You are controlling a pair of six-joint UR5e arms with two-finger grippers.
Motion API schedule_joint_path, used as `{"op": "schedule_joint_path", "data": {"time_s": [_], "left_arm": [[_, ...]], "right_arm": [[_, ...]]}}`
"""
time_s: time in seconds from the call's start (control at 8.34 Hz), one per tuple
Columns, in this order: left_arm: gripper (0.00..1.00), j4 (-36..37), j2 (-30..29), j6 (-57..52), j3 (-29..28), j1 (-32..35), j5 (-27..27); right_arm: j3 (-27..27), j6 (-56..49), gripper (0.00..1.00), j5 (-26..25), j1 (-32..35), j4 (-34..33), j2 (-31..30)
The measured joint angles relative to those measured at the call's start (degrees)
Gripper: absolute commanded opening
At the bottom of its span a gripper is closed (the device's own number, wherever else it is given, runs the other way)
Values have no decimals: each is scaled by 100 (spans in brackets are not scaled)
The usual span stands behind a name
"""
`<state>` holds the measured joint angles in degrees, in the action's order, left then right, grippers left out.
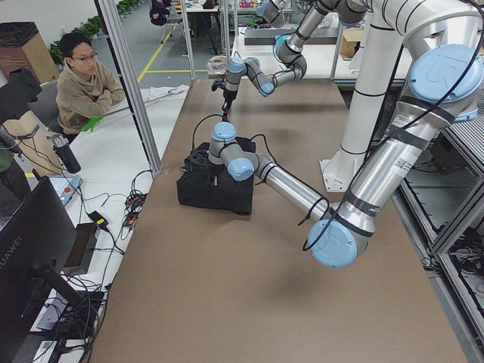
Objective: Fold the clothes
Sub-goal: 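Lift the hem with both grippers and fold it toward the collar, then lower the hem onto the collar and open both grippers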
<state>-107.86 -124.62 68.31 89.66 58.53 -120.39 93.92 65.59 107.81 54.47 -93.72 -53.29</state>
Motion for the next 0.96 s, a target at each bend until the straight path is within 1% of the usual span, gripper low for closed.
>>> {"op": "schedule_joint_path", "data": {"time_s": [0.24, 0.48, 0.6, 0.72, 0.84, 0.96], "left_arm": [[0, -290, -757, -16, -1175, 8, 45], [0, -873, -1243, -19, -2253, 27, 96], [0, -1084, -1375, -20, -2592, 23, 192], [0, -1215, -1448, -20, -2804, 16, 271], [8, -1306, -1476, -20, -2921, 5, 307], [20, -1405, -1488, -20, -3015, -3, 328]], "right_arm": [[-396, -9, 0, -15, 2, 144, 88], [-611, 11, 0, -31, 2, 268, 137], [-720, 31, 0, -33, 2, 294, 209], [-906, 47, 0, -33, 2, 320, 338], [-1125, 58, 0, -36, 2, 437, 441], [-1378, 67, 5, -43, 2, 656, 501]]}}
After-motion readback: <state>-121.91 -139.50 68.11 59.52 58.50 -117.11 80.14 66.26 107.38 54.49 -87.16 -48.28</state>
